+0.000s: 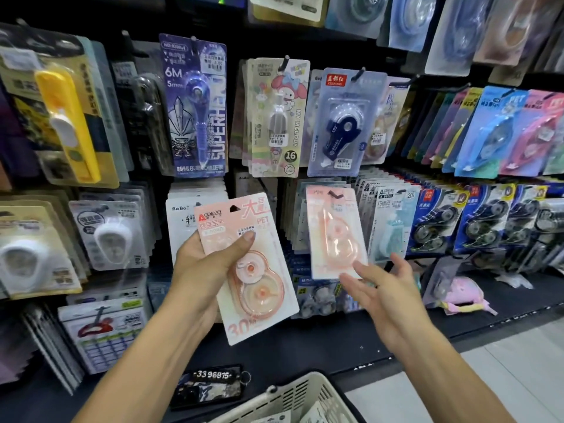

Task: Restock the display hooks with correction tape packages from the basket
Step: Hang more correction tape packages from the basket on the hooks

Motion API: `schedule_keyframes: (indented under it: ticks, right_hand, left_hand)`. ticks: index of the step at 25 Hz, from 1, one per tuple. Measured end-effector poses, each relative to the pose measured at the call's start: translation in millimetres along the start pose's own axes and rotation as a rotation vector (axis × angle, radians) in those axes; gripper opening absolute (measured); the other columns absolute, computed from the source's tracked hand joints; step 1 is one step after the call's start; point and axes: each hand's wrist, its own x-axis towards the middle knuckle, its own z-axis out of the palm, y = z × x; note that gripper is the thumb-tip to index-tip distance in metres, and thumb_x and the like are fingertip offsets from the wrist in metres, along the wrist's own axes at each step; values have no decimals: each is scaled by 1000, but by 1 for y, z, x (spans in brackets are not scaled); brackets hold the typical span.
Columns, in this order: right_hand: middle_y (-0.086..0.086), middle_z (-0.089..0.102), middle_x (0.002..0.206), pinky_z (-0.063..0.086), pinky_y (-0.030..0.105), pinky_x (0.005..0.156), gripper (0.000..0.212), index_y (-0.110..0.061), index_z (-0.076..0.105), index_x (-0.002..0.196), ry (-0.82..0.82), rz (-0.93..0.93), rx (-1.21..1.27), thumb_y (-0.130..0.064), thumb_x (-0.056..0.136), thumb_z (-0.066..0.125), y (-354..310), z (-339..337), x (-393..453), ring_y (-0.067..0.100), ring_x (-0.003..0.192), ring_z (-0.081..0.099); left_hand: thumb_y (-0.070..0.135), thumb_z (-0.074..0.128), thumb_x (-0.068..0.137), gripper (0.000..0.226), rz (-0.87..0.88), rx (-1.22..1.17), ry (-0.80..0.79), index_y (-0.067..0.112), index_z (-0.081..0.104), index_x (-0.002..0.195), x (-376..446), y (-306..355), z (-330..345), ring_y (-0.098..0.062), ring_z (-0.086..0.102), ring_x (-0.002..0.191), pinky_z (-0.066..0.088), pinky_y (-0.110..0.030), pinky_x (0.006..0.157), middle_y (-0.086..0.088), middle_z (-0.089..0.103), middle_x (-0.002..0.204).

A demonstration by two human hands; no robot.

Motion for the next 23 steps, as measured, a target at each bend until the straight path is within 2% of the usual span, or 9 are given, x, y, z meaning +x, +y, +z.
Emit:
schedule_keyframes:
  ticks: [2,5,6,8,10,12,14,17,23]
  right_hand:
    - [7,57,136,59,39,84,72,-28,43,141,-152,43,-141,-23,81,83,7,8,-10,28,104,71]
    - [14,75,109,59,30,56,54,-21,69,119,-646,103,-326,-39,72,89,22,24,-30,24,77,75]
    - [16,77,101,54,27,47,42,-20,72,112,-692,71,-312,-36,76,86,25,27,-32,24,67,73]
    - [16,77,91,45,23,37,40,-13,70,111,-554,-20,-224,-32,78,85,21,26,-24,22,54,67]
    - [12,76,86,41,24,35,52,-11,62,122,-313,-72,-174,-31,78,81,9,16,-10,19,47,60]
    - [8,75,86,38,26,34,49,-24,58,127,-114,-90,-182,-24,83,79,-1,3,2,17,41,53]
    - [5,74,86,35,24,33,43,-31,62,123,13,-106,-154,-15,87,77,-1,-7,10,13,39,52]
    - [2,71,86,34,22,32,27,-31,70,108,154,-145,-112,-14,88,76,0,-12,13,8,37,48]
    - [10,75,95,37,21,34,23,-21,73,113,175,-117,-111,-16,90,74,1,-14,9,15,43,43]
  left_hand:
    - [18,77,69,43,8,-14,-28,13,71,112,-2,-4,7,-19,78,85,63,-30,66,-6,80,101]
    - [27,73,76,41,-3,-26,-115,12,69,114,-7,-12,20,-20,78,88,64,-30,69,-6,80,102]
    - [33,72,78,39,12,4,-109,14,69,112,-7,-13,21,-21,78,87,63,-29,68,-4,80,100]
    - [47,69,84,35,110,248,8,19,67,106,-3,-11,15,-18,74,93,58,-24,72,4,79,99]
    - [45,68,92,31,315,831,159,23,64,114,7,-10,-3,-18,59,117,48,-32,93,9,69,119]
    - [35,68,93,42,448,1307,181,22,58,132,13,-11,-18,-23,39,137,33,-42,111,4,52,145]
    - [32,67,93,52,434,1406,133,21,51,142,16,-13,-24,-23,26,148,23,-45,120,2,36,160]
    - [33,64,94,60,408,1417,81,24,44,149,16,-16,-25,-22,15,154,16,-44,125,1,21,168]
    - [40,62,96,69,348,1476,33,30,32,157,16,-19,-30,-17,-1,158,12,-44,127,6,3,172]
